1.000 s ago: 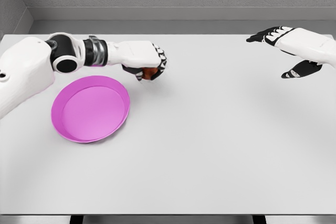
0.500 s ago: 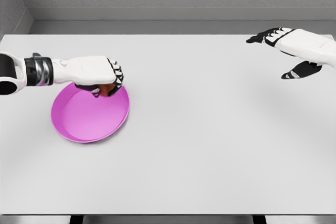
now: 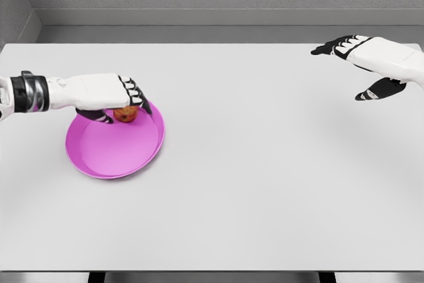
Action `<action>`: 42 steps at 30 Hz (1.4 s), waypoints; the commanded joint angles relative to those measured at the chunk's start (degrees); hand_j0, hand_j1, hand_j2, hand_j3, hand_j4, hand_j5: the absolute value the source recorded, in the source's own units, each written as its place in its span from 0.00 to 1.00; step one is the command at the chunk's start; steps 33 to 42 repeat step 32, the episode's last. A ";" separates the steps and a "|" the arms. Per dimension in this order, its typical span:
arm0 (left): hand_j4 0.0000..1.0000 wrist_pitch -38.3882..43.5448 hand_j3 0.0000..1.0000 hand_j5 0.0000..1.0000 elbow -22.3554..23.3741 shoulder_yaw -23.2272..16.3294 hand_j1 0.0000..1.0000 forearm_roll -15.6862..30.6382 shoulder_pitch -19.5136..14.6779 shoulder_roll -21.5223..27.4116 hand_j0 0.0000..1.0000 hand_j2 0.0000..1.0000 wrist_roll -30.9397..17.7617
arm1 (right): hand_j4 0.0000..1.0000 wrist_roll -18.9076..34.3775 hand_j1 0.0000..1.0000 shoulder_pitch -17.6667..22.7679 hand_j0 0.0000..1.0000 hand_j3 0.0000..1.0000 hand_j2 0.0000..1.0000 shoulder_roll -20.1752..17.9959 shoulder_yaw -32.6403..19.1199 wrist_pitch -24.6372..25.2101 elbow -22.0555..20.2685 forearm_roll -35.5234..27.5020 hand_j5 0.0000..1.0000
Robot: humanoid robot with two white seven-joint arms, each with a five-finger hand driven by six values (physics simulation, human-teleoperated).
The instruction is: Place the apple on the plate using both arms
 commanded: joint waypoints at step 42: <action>1.00 0.08 1.00 1.00 15.90 3.73 1.00 15.46 0.44 1.76 1.00 1.00 -0.01 | 1.00 -0.03 1.00 0.26 1.00 1.00 1.00 -0.12 -0.02 0.08 -0.01 -0.21 1.00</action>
